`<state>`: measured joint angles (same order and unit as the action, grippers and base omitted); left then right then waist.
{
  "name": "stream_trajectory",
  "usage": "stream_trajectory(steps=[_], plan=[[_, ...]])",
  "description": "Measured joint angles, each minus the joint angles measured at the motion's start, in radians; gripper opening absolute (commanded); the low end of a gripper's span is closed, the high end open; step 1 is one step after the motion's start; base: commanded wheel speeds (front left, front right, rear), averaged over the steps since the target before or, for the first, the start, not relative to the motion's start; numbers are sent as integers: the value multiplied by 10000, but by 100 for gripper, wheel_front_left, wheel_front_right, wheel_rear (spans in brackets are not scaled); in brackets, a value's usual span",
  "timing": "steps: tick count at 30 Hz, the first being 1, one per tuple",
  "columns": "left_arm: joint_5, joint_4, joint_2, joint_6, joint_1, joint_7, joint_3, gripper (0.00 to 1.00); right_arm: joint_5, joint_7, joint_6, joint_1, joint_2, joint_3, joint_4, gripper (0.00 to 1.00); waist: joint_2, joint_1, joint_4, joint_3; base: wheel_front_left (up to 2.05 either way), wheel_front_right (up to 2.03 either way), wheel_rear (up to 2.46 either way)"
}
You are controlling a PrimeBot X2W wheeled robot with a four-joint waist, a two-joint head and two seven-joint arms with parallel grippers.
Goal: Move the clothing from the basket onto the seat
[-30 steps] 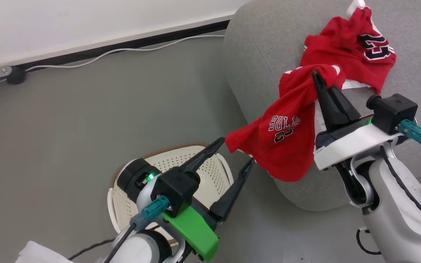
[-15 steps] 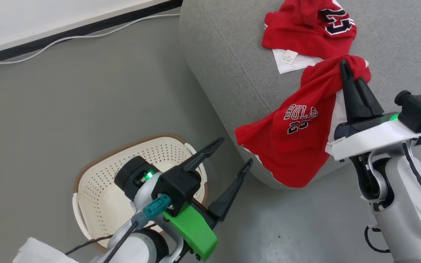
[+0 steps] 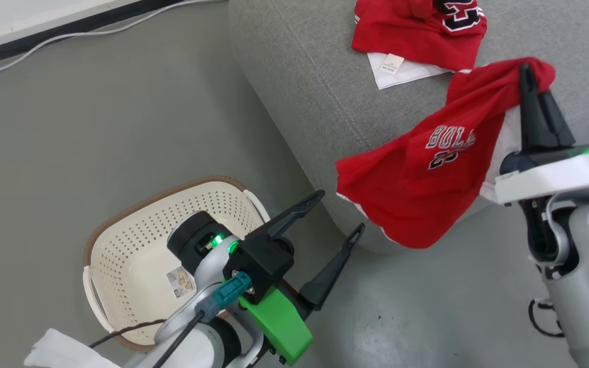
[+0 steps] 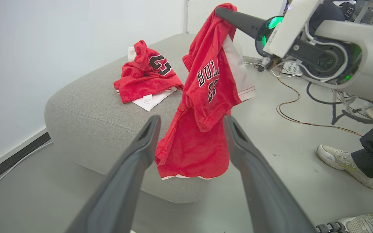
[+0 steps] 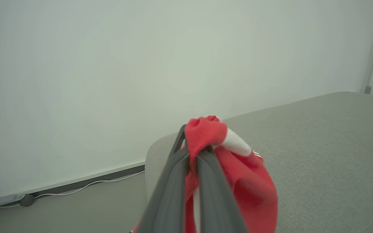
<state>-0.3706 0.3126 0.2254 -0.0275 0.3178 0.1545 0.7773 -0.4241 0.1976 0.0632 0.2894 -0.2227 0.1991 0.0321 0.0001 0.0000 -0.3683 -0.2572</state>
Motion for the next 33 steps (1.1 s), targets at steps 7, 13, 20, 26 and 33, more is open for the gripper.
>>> stream_trajectory(steps=[7, 13, 20, 26, 33], plan=[[56, 257, -134, -98, 254, 134, 161, 100, -71, 12, -15, 1182, -464, -487, 71, 0, 0, 0, 176, -286, 0, 0, 0], [98, 439, -207, -178, 496, 174, 274, 100, -84, -140, -130, 2648, -1024, -949, 288, 0, 0, 0, 471, -599, 0, 0, 0], [201, 617, -282, -251, 784, 222, 336, 100, -71, -568, -276, 4930, -1973, -1569, 713, 0, 0, 0, 950, -1158, 0, 0, 0], [251, 761, -341, -334, 981, 267, 403, 100, -36, -855, -347, 6654, -2894, -2077, 1147, 0, 0, 0, 1330, -1637, 0, 0, 0], [326, 859, -426, -353, 1233, 270, 487, 100, 29, -1030, -270, 7700, -3519, -2470, 2094, 0, 0, 1, 1773, -2216, 0, 0, 0]])
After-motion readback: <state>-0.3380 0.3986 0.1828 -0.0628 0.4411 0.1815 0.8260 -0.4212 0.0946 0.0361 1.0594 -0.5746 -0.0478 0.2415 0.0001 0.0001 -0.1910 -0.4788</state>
